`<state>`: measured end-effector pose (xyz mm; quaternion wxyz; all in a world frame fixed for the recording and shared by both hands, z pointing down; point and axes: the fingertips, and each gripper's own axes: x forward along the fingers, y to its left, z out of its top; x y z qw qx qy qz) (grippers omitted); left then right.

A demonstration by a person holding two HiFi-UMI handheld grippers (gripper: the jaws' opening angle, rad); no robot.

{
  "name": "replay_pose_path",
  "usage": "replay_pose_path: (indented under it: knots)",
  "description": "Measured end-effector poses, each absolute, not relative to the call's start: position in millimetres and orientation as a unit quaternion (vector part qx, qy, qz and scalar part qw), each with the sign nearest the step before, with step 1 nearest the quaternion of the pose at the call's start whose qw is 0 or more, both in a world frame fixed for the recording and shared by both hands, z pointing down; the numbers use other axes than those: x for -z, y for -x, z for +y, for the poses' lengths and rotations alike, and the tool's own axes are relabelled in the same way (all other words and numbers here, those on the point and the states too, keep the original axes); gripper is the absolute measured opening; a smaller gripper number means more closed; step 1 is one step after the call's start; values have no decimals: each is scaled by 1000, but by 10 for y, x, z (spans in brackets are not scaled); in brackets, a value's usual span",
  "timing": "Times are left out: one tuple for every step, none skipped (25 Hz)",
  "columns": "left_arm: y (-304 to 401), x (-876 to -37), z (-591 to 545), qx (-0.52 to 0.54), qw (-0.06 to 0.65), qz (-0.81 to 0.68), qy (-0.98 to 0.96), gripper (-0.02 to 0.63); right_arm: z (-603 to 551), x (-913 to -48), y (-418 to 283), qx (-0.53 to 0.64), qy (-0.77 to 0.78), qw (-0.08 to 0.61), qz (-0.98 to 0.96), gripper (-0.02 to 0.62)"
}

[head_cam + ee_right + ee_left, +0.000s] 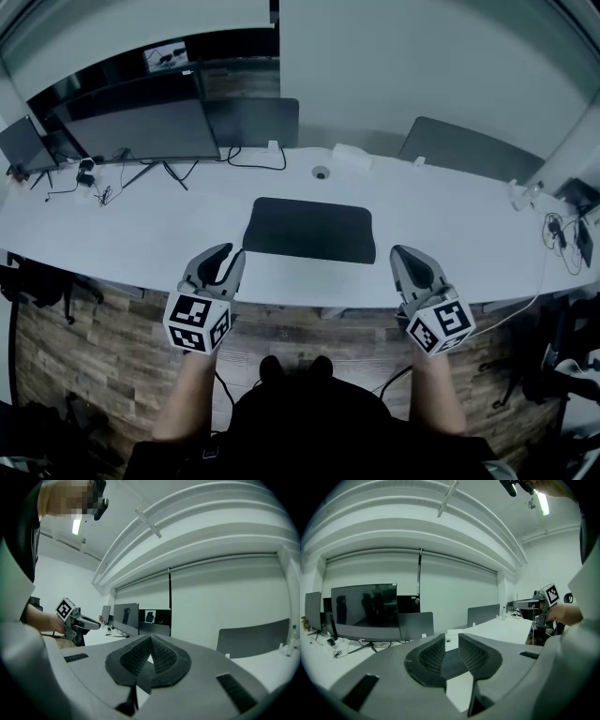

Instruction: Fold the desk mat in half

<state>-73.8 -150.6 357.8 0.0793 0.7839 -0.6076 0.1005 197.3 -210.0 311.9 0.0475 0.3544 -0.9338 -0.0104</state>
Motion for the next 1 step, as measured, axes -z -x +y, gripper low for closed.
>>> replay_pose_path:
  knots:
    - [707,-3600,-1507,-103,82,-606,-785,91,-2110,-3131,-2011,9,-358,48,-933,1]
